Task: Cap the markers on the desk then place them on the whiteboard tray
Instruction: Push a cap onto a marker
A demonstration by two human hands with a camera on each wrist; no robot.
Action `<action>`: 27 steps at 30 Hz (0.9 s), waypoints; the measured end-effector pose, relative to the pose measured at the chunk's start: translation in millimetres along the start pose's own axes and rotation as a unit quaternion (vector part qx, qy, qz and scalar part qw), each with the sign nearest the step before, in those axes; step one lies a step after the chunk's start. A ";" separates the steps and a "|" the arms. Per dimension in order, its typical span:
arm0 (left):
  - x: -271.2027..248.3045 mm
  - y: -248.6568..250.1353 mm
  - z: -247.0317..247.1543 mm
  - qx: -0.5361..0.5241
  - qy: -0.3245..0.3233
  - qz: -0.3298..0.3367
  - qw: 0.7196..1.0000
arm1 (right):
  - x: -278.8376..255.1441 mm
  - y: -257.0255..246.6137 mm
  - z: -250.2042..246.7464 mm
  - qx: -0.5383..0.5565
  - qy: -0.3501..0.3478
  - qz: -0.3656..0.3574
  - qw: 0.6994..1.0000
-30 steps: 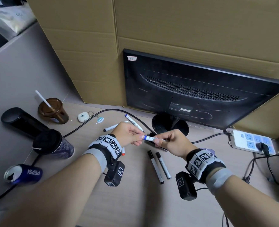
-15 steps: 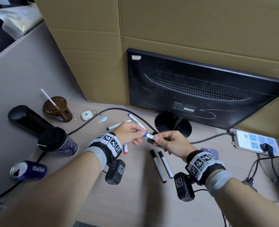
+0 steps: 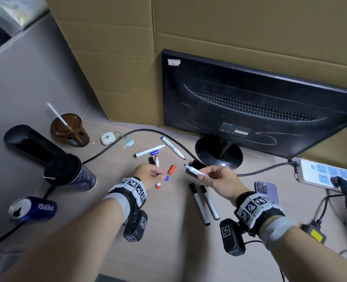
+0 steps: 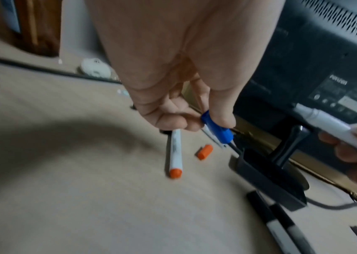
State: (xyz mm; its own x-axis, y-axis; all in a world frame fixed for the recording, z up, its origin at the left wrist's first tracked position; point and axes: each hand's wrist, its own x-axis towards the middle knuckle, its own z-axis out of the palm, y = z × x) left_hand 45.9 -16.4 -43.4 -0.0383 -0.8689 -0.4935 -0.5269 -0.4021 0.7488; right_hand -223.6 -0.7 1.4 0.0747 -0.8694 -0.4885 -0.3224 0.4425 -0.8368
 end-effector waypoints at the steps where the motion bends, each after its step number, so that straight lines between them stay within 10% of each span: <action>1: 0.5 -5.0 7.0 -0.005 0.000 -0.001 1.000 | 1.4 5.3 3.3 -0.002 -0.005 0.005 1.000; 27: 33.3 14.1 10.3 0.102 0.048 0.012 0.994 | 18.6 15.2 14.9 0.050 -0.015 0.052 0.997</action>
State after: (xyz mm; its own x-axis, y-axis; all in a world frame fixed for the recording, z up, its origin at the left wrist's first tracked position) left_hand 28.4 -48.0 -53.9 0.0235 -0.9055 -0.4238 -0.6876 -0.3223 0.6506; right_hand -213.1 -6.9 -24.0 0.0743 -0.8115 -0.5796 -0.2348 0.5506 -0.8010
